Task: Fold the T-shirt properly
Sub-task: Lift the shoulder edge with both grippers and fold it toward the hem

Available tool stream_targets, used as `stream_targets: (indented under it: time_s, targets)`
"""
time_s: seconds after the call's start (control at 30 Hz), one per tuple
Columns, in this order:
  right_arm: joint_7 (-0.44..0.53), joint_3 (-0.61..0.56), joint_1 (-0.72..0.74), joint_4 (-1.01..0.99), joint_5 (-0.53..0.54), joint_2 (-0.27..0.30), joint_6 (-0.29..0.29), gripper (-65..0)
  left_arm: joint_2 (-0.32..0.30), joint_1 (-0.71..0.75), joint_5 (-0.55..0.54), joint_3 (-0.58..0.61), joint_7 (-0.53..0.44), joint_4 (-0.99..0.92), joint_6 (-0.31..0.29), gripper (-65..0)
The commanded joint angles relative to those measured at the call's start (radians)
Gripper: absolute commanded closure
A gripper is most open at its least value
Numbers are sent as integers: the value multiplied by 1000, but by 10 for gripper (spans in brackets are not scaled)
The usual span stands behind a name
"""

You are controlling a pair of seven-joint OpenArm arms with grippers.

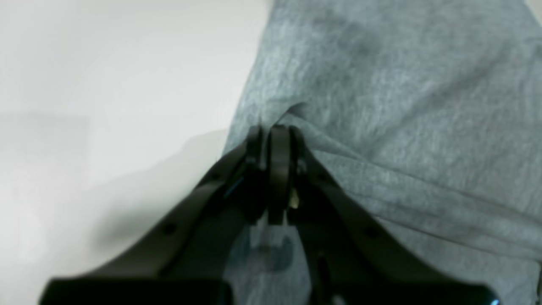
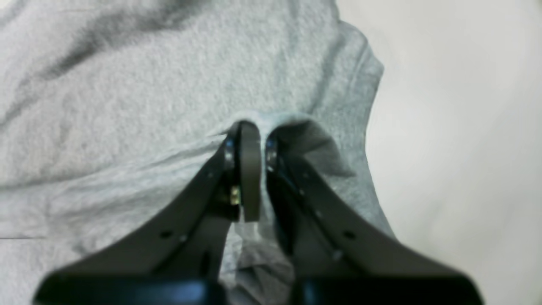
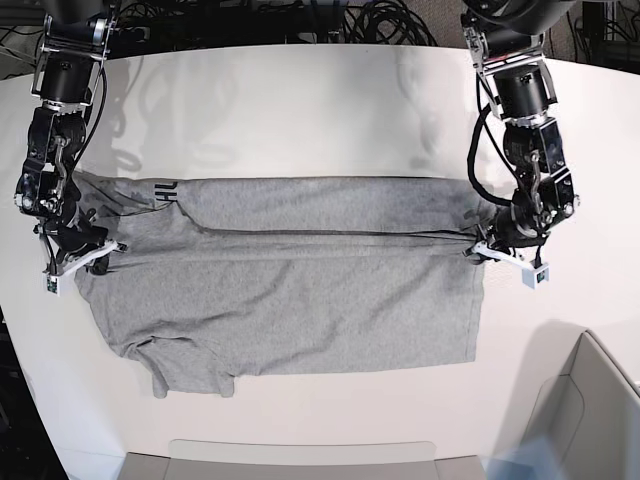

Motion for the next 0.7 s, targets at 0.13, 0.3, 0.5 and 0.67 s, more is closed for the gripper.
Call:
stream_targets:
  time_s: [0.13, 0.3, 0.5, 0.67]
  targets:
    - [109, 0, 36, -55, -3, 22, -2, 0, -6, -17, -1, 2, -89, -5, -1, 0]
    - [144, -63, 38, -80, -3, 42, -2, -8, -6, -16, -1, 2, -86, -1, -1, 0]
    - [142, -59, 41, -70, -2, 45, -2, -262, -8, -17, -1, 4, -78, 10, 0, -183]
    - [142, -57, 96, -72, 3, 69, -2, -312, -9, -11, -3, 4, -71, 108, -7, -174]
